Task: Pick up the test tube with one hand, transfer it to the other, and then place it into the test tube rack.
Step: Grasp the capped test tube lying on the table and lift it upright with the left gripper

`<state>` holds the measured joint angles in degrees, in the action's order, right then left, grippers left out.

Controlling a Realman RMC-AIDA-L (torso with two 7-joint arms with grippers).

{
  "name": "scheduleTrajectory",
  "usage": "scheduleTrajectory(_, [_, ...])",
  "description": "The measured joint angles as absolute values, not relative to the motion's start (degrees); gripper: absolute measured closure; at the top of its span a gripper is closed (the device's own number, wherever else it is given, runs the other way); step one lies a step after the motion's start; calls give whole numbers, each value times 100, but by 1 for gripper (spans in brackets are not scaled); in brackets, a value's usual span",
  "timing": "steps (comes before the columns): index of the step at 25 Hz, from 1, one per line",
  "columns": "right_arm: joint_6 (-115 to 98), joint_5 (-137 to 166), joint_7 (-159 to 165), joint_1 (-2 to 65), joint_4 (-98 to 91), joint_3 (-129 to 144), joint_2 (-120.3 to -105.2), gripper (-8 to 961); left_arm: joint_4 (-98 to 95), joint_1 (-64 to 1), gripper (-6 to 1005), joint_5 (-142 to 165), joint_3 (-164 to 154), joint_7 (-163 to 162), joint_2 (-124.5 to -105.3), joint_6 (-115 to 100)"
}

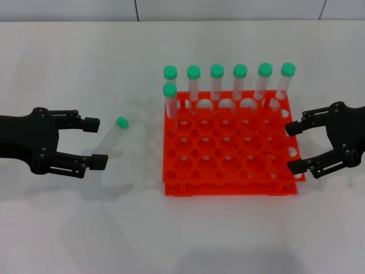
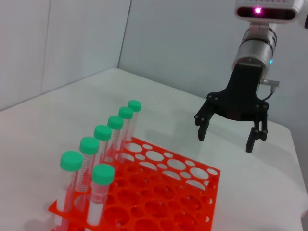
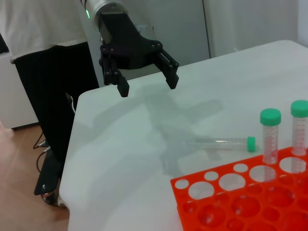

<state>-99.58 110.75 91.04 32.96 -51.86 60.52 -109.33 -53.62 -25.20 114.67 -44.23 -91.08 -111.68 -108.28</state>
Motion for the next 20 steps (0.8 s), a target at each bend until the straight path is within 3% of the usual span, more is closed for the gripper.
scheduleTrajectory(20, [-9836, 11093, 9146, 3327, -5186, 6070, -10933, 123, -5361, -2557, 124, 11498, -4429, -9080, -11144, -10834])
